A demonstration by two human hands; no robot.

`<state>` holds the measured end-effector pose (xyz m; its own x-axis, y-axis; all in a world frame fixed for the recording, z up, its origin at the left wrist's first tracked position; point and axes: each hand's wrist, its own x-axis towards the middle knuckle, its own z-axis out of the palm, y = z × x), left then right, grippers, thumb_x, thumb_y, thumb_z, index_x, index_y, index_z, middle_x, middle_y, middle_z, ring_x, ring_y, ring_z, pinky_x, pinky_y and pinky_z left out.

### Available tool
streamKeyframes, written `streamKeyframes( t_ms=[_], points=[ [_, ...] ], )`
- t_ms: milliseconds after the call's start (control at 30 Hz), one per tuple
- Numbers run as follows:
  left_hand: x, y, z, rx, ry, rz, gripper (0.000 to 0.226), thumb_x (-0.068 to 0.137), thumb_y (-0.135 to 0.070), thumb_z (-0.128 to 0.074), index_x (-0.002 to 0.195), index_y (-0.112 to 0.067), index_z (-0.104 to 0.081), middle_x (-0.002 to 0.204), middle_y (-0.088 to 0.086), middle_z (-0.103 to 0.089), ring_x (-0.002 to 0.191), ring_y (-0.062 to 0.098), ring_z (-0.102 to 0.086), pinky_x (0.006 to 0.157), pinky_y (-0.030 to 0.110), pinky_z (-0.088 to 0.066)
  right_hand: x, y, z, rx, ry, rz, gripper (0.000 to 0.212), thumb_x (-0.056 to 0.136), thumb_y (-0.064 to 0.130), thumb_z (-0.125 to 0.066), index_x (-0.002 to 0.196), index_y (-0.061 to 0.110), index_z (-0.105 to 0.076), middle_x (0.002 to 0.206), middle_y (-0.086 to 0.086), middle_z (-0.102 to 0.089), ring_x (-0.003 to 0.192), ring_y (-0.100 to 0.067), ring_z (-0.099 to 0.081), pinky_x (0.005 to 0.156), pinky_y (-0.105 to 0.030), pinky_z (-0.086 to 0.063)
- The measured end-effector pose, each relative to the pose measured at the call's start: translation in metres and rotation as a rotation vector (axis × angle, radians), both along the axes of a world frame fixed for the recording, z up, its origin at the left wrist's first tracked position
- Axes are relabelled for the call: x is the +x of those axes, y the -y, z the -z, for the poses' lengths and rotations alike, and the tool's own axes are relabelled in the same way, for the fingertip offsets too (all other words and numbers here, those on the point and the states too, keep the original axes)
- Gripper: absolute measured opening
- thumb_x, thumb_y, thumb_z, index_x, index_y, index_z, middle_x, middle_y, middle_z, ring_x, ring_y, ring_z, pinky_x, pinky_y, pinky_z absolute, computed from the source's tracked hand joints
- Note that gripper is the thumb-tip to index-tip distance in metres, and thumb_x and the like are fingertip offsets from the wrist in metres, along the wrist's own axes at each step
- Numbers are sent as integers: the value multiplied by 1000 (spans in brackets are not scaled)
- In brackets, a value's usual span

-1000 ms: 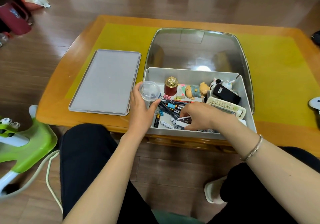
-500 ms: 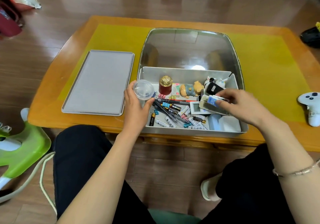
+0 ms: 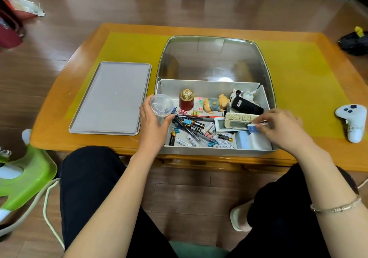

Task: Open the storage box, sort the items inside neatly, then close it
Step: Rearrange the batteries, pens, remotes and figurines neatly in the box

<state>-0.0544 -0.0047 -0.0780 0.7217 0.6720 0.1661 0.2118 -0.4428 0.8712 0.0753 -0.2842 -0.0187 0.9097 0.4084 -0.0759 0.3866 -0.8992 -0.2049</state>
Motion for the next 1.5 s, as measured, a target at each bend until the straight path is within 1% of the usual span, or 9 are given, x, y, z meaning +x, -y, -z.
streamKeyframes(
  t_ms=[167, 367, 500, 667, 800, 900, 967, 1233, 1500],
  points=[
    [-1, 1, -1, -11, -3, 2, 75, 83, -15, -72, 143, -18, -25, 145, 4, -31, 134, 17, -32, 98, 19, -32, -5, -2, -4, 71, 118, 7, 23, 83, 34, -66, 106, 32, -66, 119, 3, -59, 117, -26, -44, 84, -37, -26],
    [-2, -7, -5, -79, -21, 73, 75, 84, -15, -71, 142, -18, -24, 146, 4, -30, 135, 18, -33, 105, 28, -39, -17, -55, 0, 234, 80, -256, 21, 85, 19, -65, 106, 20, -69, 106, 0, -65, 105, -22, -53, 92, -39, -42],
    [-2, -17, -6, -78, -34, 116, 75, 83, -21, -73, 141, -22, -25, 145, 1, -33, 133, 17, -35, 104, 31, -41, -16, -88, 10, 127, -2, -374, 24, 85, 14, -62, 108, 18, -68, 106, -1, -67, 105, -23, -55, 91, -36, -44],
    [0, -21, -4, -88, -11, 138, 74, 82, -23, -73, 139, -25, -25, 141, -2, -36, 127, 9, -35, 88, 3, -32, -9, -120, 25, -142, 130, -462, 27, 87, 10, -50, 109, 15, -64, 105, -6, -67, 104, -28, -53, 87, -37, -38],
    [0, -21, -2, -109, 13, 141, 73, 83, -23, -72, 139, -25, -25, 139, -3, -36, 128, 11, -36, 92, 8, -34, -4, -140, 37, -295, 144, -430, 20, 87, 6, -50, 104, 9, -59, 101, -11, -65, 102, -30, -53, 90, -39, -36],
    [-1, -21, -3, -116, 10, 148, 72, 83, -23, -72, 139, -23, -25, 140, -1, -37, 129, 15, -39, 102, 27, -43, -2, -145, 45, -333, 116, -452, 17, 85, 5, -52, 99, 10, -61, 98, -11, -64, 99, -29, -55, 89, -39, -39],
    [-1, -20, -4, -120, 12, 144, 72, 84, -23, -71, 139, -22, -25, 140, 0, -37, 129, 15, -39, 104, 38, -45, -2, -148, 49, -302, 104, -486, 13, 85, 9, -53, 94, 10, -62, 94, -11, -65, 95, -29, -57, 86, -36, -40],
    [-1, -21, 2, -109, 22, 107, 74, 85, -30, -70, 141, -24, -22, 140, -1, -37, 128, 15, -40, 103, 42, -46, -3, -150, 44, -87, 41, -491, 8, 83, 18, -53, 79, 11, -53, 79, -12, -61, 76, -32, -57, 61, -31, -40],
    [0, -21, 1, -128, 31, 114, 72, 85, -28, -69, 139, -25, -22, 132, -9, -35, 127, 15, -40, 100, 44, -48, -10, -148, 35, 179, -173, -509, 9, 75, 20, -63, 78, 16, -56, 77, -5, -63, 73, -23, -57, 68, -39, -51]
  ],
)
